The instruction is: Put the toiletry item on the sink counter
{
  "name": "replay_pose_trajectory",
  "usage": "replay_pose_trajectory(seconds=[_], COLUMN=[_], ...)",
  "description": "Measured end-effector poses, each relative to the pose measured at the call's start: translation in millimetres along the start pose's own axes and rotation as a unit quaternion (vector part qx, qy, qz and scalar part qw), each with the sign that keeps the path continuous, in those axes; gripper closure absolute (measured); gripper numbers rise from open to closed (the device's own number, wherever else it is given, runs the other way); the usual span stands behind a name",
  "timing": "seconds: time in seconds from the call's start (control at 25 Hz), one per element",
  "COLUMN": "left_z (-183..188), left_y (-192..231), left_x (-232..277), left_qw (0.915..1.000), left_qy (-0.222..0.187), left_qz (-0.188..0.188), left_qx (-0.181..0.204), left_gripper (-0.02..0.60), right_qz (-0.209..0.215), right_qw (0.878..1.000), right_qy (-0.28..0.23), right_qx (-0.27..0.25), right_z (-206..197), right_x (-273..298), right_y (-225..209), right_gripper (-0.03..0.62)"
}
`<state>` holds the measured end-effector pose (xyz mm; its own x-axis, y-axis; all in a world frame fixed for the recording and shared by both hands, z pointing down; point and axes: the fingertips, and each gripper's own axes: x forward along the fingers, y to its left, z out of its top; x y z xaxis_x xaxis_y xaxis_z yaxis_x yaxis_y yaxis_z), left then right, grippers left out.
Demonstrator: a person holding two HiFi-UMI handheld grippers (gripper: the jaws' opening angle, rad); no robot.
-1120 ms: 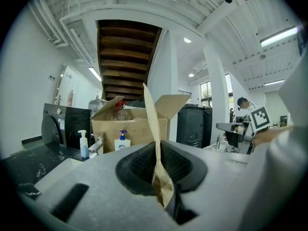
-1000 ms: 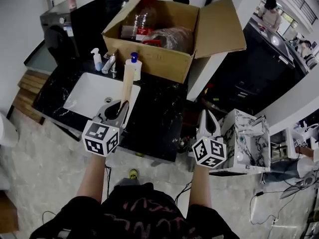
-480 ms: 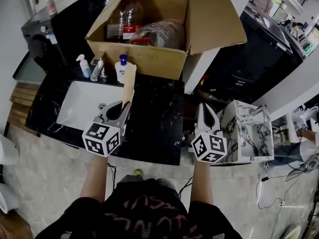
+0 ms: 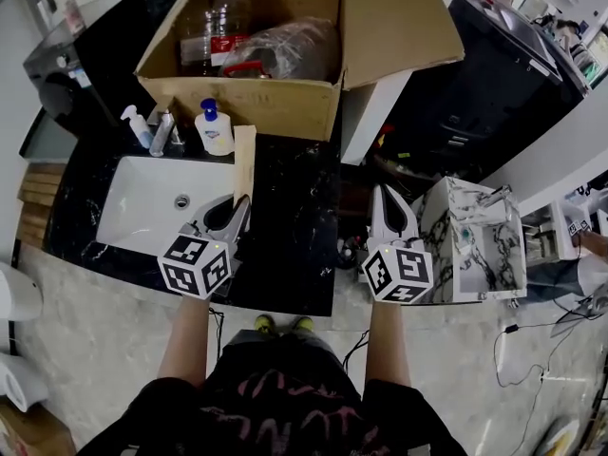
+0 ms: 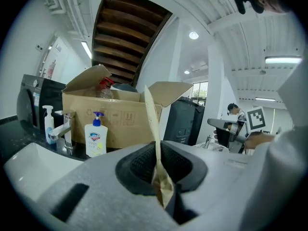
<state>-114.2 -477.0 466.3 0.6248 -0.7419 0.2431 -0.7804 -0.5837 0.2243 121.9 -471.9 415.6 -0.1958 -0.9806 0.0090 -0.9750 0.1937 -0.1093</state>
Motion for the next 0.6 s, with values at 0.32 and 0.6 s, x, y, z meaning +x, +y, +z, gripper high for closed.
replay_pose_trajectory(seconds=[0.32, 0.6], left_z=[-16, -63], left_y=[-20, -23], left_x=[28, 42], left_qw=[0.9995, 0.9948], left_qy=[0.029, 0.096], left_qz=[0.006, 0.030], left_qx=[-0.009, -0.017], left_gripper=[0.551, 0.551], right_qz=[0.032, 0.036], right_qw=[0.999, 0.999], right_qy=[0.006, 0.007], right_qx=[0.015, 0.026], right_z=[-6, -15], right_x=[12, 6], right_y=[-26, -40], right_gripper=[0.591, 0.591])
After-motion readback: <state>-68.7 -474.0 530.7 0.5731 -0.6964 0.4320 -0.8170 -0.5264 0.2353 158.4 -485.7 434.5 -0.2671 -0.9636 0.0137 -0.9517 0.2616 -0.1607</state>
